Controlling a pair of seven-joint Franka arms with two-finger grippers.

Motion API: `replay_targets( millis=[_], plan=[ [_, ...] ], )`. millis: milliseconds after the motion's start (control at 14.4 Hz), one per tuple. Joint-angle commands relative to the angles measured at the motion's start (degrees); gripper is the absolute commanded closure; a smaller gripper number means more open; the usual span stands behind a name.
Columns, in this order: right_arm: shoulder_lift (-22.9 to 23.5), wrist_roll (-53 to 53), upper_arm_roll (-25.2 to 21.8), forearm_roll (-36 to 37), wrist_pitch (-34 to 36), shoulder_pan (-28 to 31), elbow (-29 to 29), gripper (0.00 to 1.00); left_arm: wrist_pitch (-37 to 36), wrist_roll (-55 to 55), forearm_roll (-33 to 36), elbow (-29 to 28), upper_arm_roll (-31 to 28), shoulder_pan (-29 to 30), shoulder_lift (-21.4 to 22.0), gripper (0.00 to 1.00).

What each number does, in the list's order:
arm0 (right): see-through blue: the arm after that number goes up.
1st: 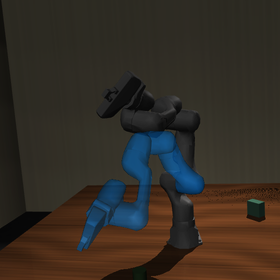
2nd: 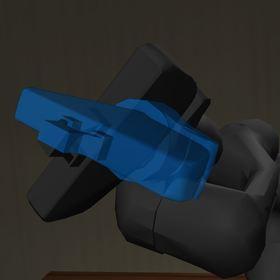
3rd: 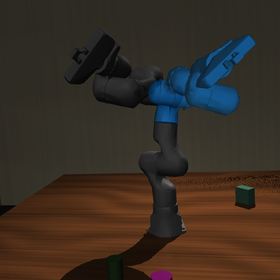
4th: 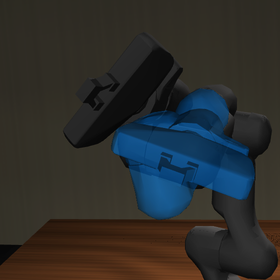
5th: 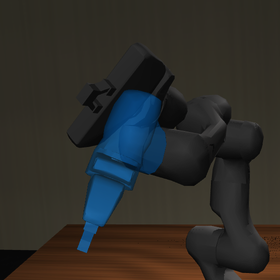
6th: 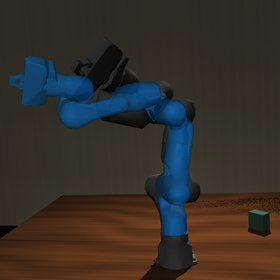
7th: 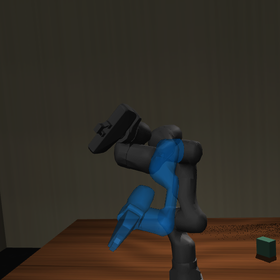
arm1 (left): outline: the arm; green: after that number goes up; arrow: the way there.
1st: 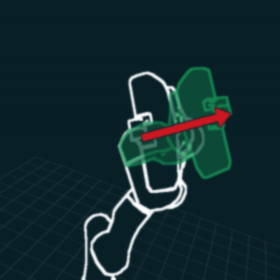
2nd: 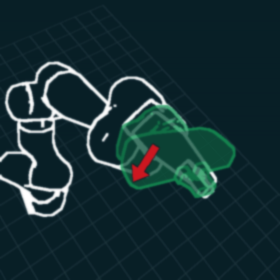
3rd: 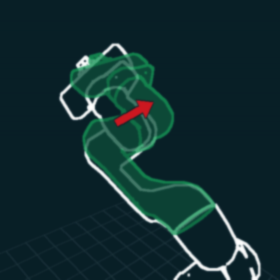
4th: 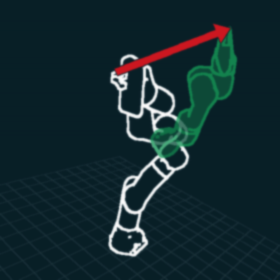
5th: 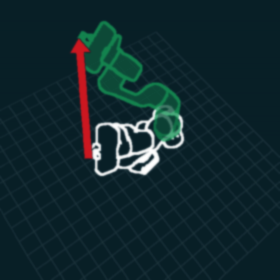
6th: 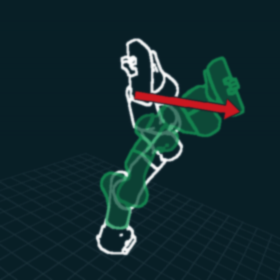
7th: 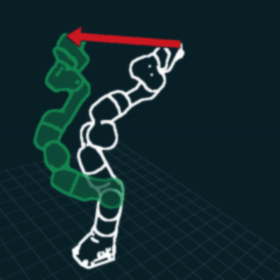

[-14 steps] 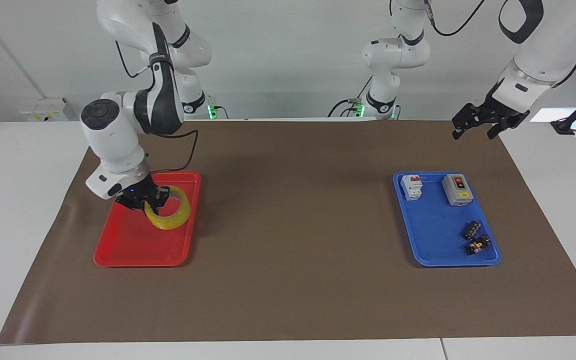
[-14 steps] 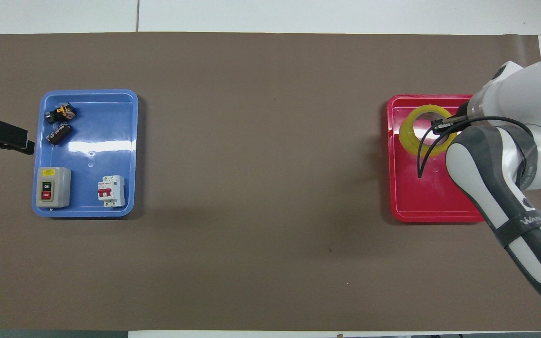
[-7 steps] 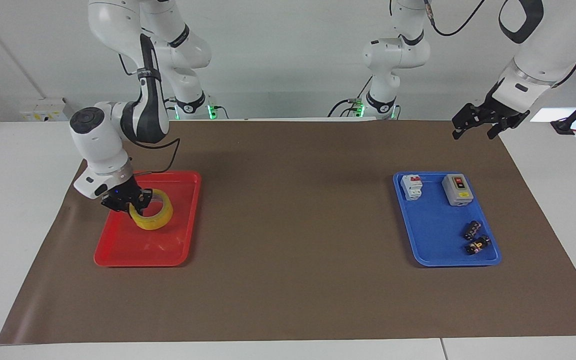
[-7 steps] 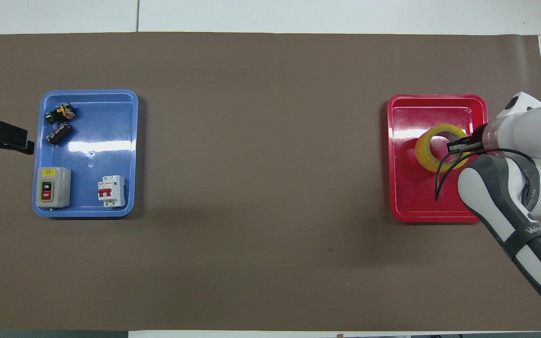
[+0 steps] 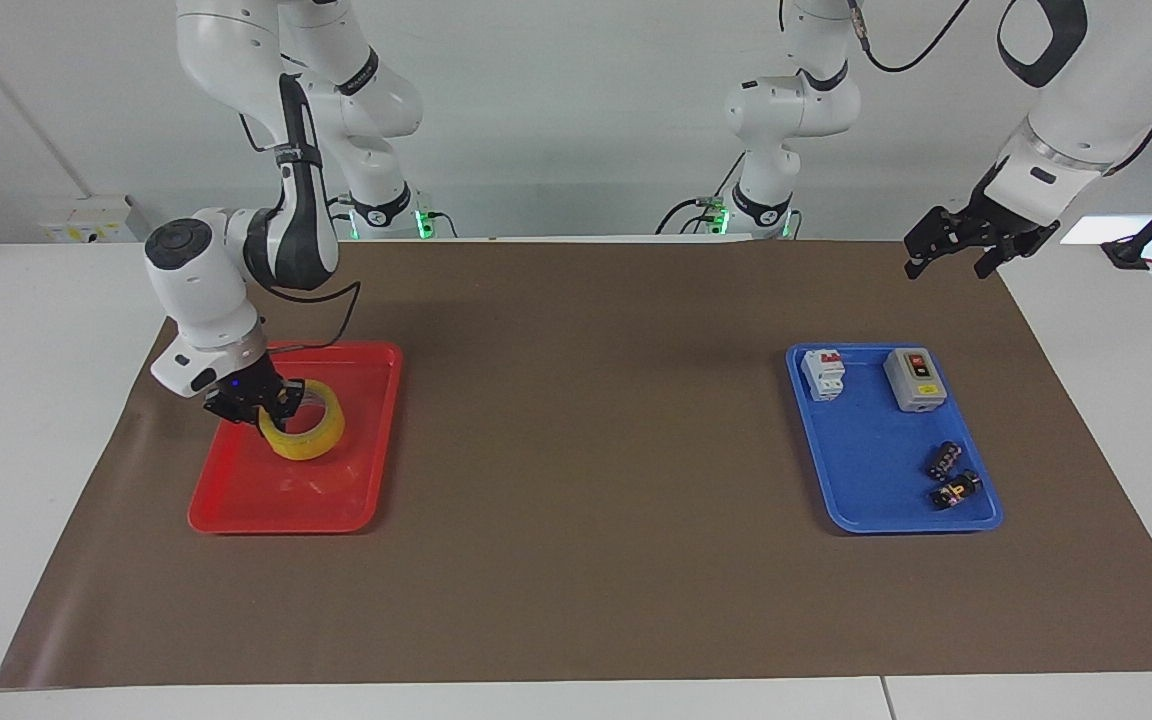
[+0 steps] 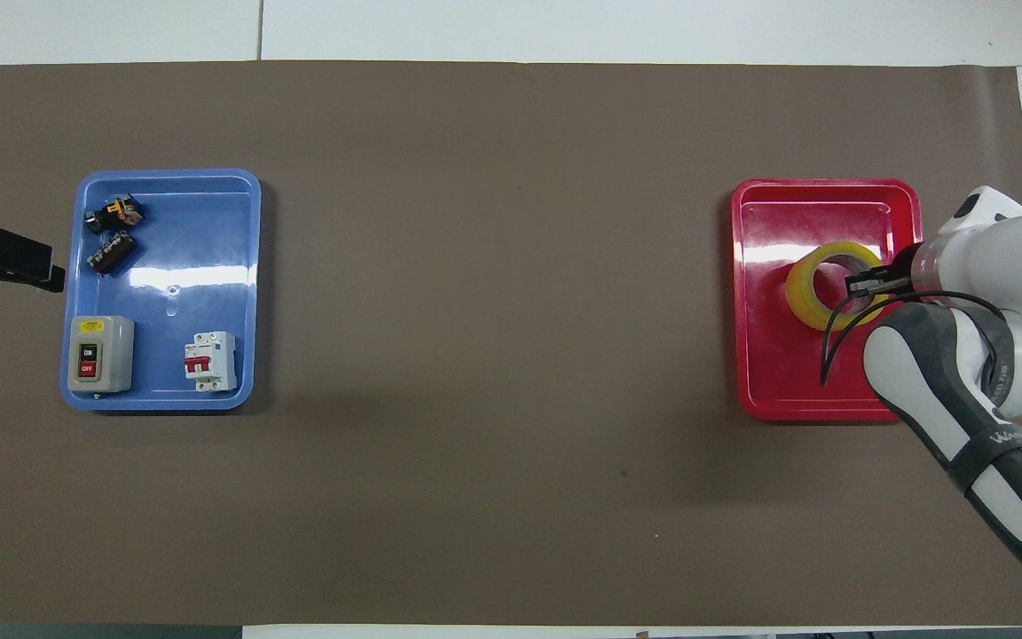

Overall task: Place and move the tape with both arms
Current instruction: 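Lower the tape into the red tray and open the right gripper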

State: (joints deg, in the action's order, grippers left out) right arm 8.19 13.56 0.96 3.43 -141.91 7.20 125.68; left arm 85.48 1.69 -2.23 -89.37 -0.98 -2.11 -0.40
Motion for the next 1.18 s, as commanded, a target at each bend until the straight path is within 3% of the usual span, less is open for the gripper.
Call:
replay_targets(
  millis=[0,762,831,900,969,1108],
  plan=[
    [0.6,0.9,0.9,-0.8,-1.6,1.1,1.2,1.00,-0.8,0.7,0.6,-0.3,0.0,0.1,0.8,0.00],
    [1.5,1.4,0.8,-0.8,-5.3,1.2,3.0,1.00,-0.8,0.7,0.6,-0.2,0.0,0.1,0.8,0.00],
    [1.5,1.4,0.8,-0.8,-5.3,1.2,3.0,0.95,-0.8,0.7,0.6,-0.3,0.0,0.1,0.8,0.00],
    [1.5,1.4,0.8,-0.8,-5.3,1.2,3.0,0.54,-0.8,0.7,0.6,-0.3,0.0,0.1,0.8,0.00],
    [1.5,1.4,0.8,-0.8,-5.2,1.3,2.9,0.01,-0.8,0.7,0.6,-0.3,0.0,0.1,0.8,0.00],
    [1.2,1.3,0.8,-0.8,-4.4,1.2,1.9,0.00,-0.8,0.7,0.6,-0.3,0.0,0.2,0.8,0.00]
  ],
)
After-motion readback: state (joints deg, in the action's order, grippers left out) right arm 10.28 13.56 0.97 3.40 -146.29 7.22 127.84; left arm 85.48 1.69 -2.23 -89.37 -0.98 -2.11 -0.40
